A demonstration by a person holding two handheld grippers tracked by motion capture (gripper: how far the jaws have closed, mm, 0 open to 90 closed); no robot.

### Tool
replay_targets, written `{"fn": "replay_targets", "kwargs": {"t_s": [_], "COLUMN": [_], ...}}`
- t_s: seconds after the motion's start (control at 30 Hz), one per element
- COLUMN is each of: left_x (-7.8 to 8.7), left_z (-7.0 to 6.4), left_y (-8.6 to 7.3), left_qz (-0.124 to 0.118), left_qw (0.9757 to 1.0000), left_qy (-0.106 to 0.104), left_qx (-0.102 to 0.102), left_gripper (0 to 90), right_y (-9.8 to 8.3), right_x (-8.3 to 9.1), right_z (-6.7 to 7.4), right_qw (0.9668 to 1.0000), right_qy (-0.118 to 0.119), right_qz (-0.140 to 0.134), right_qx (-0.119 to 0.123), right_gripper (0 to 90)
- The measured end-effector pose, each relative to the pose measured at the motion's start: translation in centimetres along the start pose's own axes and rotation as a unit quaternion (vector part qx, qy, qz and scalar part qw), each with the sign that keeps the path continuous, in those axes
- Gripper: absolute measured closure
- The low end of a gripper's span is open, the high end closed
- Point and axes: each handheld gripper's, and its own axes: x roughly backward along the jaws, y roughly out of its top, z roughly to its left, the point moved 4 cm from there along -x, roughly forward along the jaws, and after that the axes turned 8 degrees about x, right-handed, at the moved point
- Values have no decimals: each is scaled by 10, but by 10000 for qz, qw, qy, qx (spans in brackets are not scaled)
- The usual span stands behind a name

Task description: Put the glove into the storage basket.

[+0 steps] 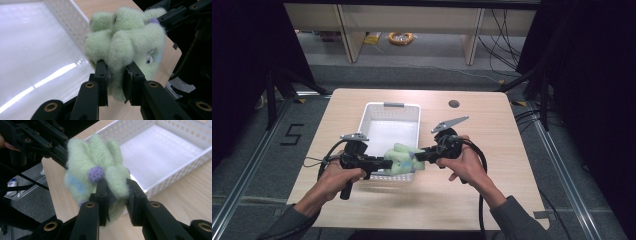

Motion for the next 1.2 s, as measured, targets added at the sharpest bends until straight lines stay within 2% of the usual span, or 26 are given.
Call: {"fn": "replay_targets", "kwargs": {"t_s": [0.13,0.23,0.3,0.33,0.47,0.53,0.57,0.63,0.67,0.8,0.87,0.9,0.97,1.03,1.2], "left_x": [4,5,5,4,1,-1,-1,-3,-5,-7,-10,-12,-14,-16,-24], "left_z": [11,26,30,34,48,54,56,62,66,71,74,75,78,78,84], "left_y": [5,11,13,15,19,20,21,20,19,18,18,17,16,16,11], "left_qz": [18,83,99,99,248,248,267,347,383,441,462,507,628,626,892], "left_qw": [9999,9995,9993,9991,9979,9971,9970,9963,9956,9947,9937,9931,9921,9914,9886], "left_qy": [108,219,260,298,436,542,530,539,609,693,818,861,965,1018,1107], "left_qx": [66,208,255,300,414,472,497,575,607,618,619,618,495,531,498], "left_gripper": [743,743,743,742,742,742,741,741,739,738,737,735,733,731,717], "right_y": [9,20,23,27,32,34,34,35,35,34,34,33,32,31,27], "right_x": [-12,-29,-34,-42,-54,-62,-66,-78,-80,-92,-95,-100,-104,-106,-115], "right_z": [-6,-15,-18,-23,-31,-36,-37,-42,-43,-48,-49,-50,-52,-52,-53], "right_qw": [9999,9997,9996,9993,9988,9984,9973,9968,9966,9957,9954,9948,9942,9943,9923], "right_qy": [38,85,103,71,55,83,65,80,63,43,24,14,-34,-22,-56], "right_qz": [70,166,179,258,377,409,507,562,578,676,720,797,864,879,1098], "right_qx": [-102,-186,-177,-265,-295,-390,-536,-569,-576,-630,-637,-628,-647,-606,-565], "right_gripper": [743,743,743,743,743,743,743,743,743,743,743,743,743,743,743]}}
